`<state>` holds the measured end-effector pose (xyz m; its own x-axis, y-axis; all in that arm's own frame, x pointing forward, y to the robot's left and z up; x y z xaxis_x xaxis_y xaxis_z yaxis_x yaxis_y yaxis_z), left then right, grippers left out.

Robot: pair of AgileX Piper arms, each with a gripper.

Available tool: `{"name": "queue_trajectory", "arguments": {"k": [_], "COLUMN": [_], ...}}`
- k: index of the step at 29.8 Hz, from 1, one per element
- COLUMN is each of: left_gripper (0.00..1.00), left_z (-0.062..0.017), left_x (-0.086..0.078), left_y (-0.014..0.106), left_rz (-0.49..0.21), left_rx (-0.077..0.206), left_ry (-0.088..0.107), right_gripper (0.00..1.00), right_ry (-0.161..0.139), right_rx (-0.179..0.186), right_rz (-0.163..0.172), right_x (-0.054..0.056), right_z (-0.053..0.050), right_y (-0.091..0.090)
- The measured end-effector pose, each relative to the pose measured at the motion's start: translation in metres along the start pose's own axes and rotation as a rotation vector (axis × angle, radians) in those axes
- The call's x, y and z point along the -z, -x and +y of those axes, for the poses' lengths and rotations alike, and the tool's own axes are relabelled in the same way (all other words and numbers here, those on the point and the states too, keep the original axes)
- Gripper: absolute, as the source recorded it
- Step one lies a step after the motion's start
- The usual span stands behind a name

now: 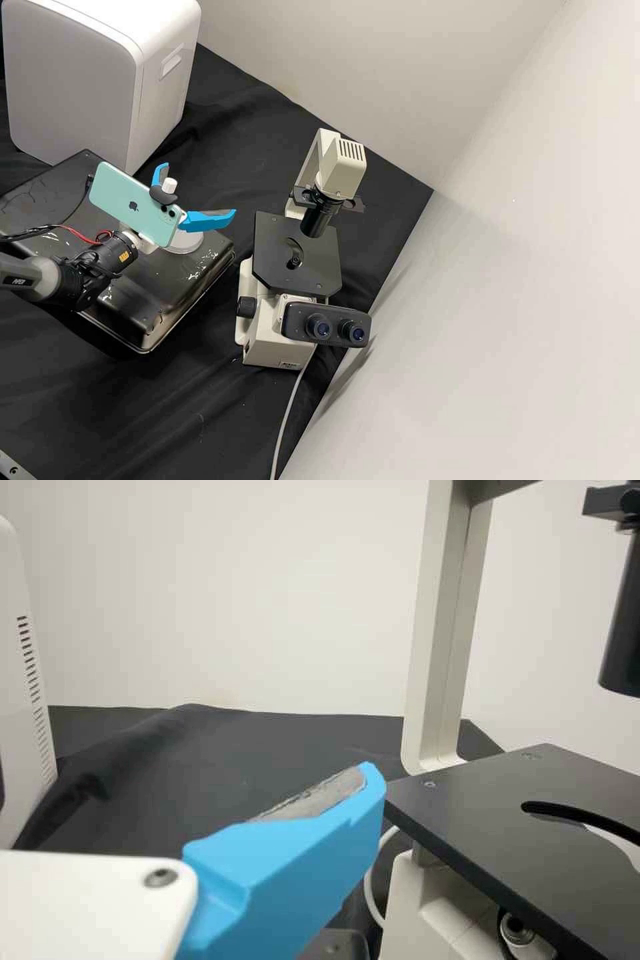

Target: Place the petri dish on the microscope

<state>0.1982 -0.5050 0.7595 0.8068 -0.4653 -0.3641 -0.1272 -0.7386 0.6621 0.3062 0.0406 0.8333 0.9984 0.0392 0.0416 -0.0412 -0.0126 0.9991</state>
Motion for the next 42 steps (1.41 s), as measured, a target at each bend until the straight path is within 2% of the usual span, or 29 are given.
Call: {"name": "queue_trajectory", "arguments": {"k": [14, 19, 20, 23, 24, 28, 32, 35, 40, 42], "left_gripper": [1.0, 1.0, 1.0, 1.0, 1.0, 1.0, 1.0, 1.0, 1.0, 1.0], "left_z": [-0.0006, -0.0019, -0.0024, -0.0051, -0.0063, -0.0079, -0.0082, -0.0076, -0.0085, -0.01], "left_x": [-0.006, -0.007, -0.006, -0.006, -0.006, -0.005, -0.001, 0.001, -0.002, -0.003], "left_y": [0.001, 0.001, 0.001, 0.001, -0.001, -0.003, -0.005, -0.005, -0.006, -0.006], "left_rz": [-0.076, -0.087, -0.088, -0.103, -0.109, -0.12, -0.118, -0.118, -0.15, -0.167], "left_rx": [0.005, 0.011, 0.014, 0.027, 0.033, 0.045, 0.052, 0.053, 0.067, 0.077], "left_ry": [-0.036, -0.038, -0.033, 0.013, 0.041, 0.114, 0.199, 0.237, 0.269, 0.271], "right_gripper": [1.0, 1.0, 1.0, 1.0, 1.0, 1.0, 1.0, 1.0, 1.0, 1.0], "right_ry": [0.0, 0.0, 0.0, 0.0, 0.0, 0.0, 0.0, 0.0, 0.0, 0.0], "right_rx": [0.0, 0.002, 0.001, 0.001, 0.001, 0.001, 0.001, 0.001, 0.001, 0.001], "right_rz": [0.0, -0.002, -0.001, -0.001, -0.001, -0.001, -0.001, -0.001, -0.001, -0.001], "right_x": [0.0, 0.0, 0.0, 0.0, 0.0, 0.0, 0.0, 0.0, 0.0, 0.0], "right_z": [0.0, 0.0, 0.0, 0.0, 0.0, 0.0, 0.0, 0.0, 0.0, 0.0], "right_y": [0.0, 0.0, 0.0, 0.0, 0.0, 0.0, 0.0, 0.0, 0.0, 0.0]}}
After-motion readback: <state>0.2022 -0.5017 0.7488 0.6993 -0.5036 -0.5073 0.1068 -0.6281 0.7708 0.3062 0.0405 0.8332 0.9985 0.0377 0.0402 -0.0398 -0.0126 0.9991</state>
